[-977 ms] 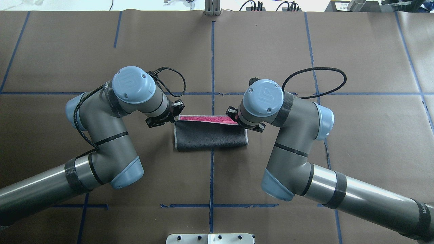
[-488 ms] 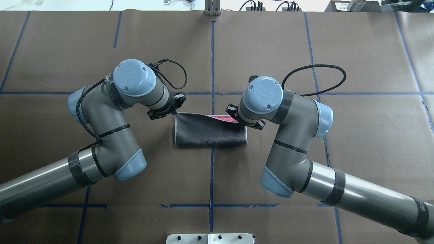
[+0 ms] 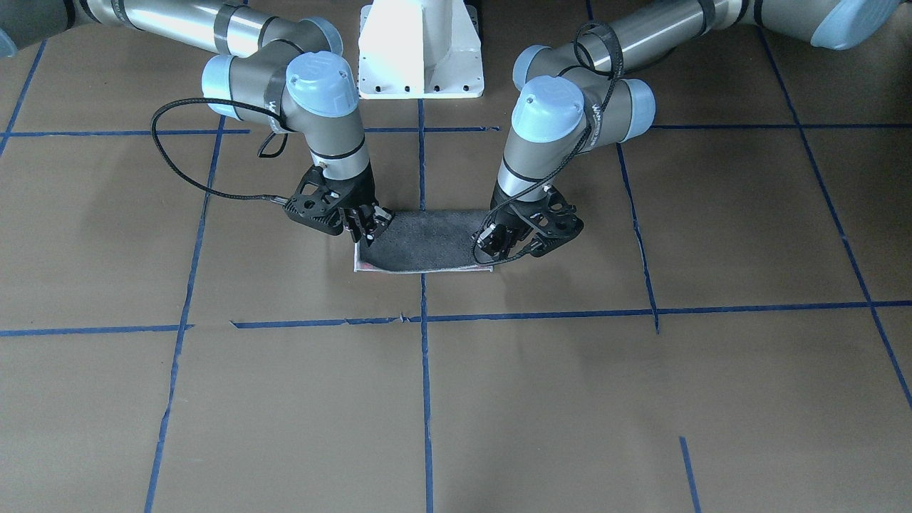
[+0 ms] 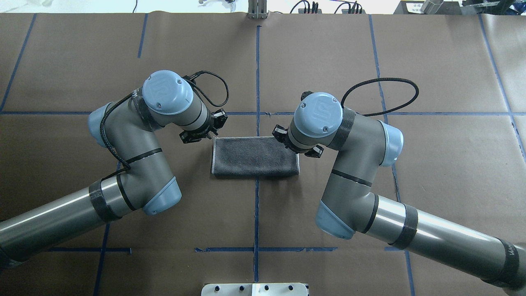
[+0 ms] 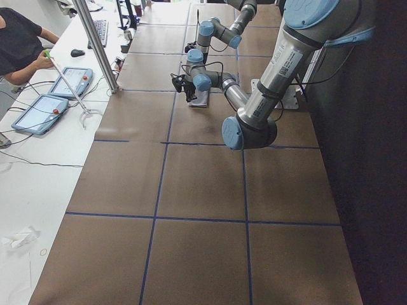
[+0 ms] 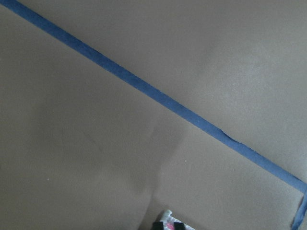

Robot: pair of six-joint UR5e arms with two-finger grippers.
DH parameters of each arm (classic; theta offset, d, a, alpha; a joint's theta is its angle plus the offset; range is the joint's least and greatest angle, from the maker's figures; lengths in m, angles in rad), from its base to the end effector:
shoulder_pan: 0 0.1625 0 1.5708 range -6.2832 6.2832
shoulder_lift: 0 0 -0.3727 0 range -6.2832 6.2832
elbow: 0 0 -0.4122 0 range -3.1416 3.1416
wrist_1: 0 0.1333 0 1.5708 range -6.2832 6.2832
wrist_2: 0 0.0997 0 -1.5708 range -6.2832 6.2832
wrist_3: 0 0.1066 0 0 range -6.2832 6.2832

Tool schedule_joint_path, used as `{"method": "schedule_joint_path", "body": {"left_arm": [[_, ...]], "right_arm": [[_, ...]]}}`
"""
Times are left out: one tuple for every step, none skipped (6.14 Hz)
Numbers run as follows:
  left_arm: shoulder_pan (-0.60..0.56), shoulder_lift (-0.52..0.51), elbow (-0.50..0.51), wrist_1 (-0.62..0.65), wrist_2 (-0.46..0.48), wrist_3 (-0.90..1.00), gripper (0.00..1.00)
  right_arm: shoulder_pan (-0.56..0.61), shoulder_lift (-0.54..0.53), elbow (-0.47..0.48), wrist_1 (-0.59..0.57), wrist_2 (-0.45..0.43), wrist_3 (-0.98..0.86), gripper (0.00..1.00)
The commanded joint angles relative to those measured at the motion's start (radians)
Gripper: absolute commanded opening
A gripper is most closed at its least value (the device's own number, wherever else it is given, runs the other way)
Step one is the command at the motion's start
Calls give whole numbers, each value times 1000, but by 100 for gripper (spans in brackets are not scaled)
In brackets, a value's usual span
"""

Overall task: Fold towel twice with both arms
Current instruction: 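Raise the right gripper away while the left gripper moves to the towel's end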

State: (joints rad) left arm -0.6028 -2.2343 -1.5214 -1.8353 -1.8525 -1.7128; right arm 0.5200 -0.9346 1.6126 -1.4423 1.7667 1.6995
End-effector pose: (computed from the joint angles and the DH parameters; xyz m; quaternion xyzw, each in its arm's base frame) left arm 0.5252 -0.4873 0.2072 -0.0275 0.4390 -0.2704 0.8564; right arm -0.5402 -0.4390 0.2041 -0.0123 -0.4006 0.2554 0.8799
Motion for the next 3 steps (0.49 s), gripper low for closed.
{"method": "schedule_joint_path", "body": {"left_arm": [[-3, 4, -6, -2, -5, 19, 84], [4, 12, -20, 8, -7, 10, 84], [12, 25, -25, 10, -28, -48, 84]], "right_arm": [[20, -3, 18, 0, 46, -7, 100], [61, -18, 59, -1, 122, -26, 100], [90, -53, 100, -1, 166, -32, 100]]}}
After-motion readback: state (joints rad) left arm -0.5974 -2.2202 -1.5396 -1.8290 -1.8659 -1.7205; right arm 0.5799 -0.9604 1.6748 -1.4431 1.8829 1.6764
